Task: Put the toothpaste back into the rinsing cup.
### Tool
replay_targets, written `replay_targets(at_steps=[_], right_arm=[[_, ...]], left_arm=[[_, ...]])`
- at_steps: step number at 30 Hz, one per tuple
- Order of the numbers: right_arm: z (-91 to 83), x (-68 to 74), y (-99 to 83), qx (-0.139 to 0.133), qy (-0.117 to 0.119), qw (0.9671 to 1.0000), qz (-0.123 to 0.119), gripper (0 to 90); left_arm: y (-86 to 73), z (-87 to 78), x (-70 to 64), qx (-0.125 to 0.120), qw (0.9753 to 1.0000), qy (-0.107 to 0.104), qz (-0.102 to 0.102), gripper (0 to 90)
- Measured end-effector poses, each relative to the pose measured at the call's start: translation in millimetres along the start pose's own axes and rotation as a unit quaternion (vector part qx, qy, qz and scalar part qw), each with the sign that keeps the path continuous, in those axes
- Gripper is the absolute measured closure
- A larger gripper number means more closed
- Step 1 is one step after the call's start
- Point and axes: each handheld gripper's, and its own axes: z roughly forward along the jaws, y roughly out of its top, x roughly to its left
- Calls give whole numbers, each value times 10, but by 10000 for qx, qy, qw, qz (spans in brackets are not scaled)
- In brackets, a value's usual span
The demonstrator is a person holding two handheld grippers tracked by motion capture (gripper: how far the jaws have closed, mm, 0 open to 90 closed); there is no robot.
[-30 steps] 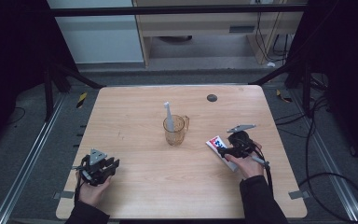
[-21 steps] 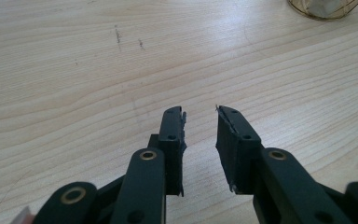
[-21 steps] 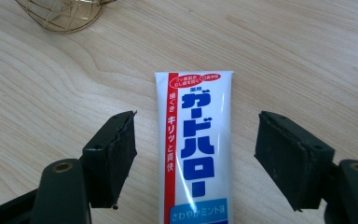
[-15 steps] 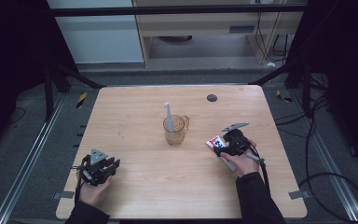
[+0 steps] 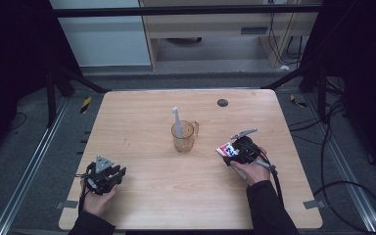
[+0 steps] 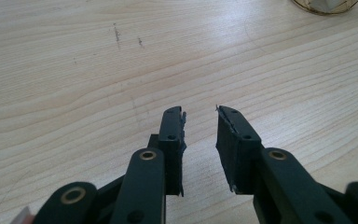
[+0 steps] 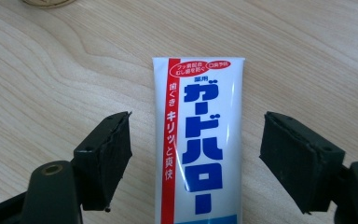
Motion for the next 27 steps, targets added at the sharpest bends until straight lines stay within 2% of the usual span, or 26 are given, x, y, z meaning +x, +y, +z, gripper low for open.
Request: replay_targets(at_steps=[9,25,27], right_arm=[[63,-13,-7,197,-39,9998,-52,294],[144,-35,-11,393,-48,9992,-83,354],[163,-36,-13,409,21,9991,-79,401]], left_arm=[[-1,7,3,18,10000,0,0,704],[-1,12,4,34,10000,0,12,705],[-1,12,4,35,10000,1,11,705]])
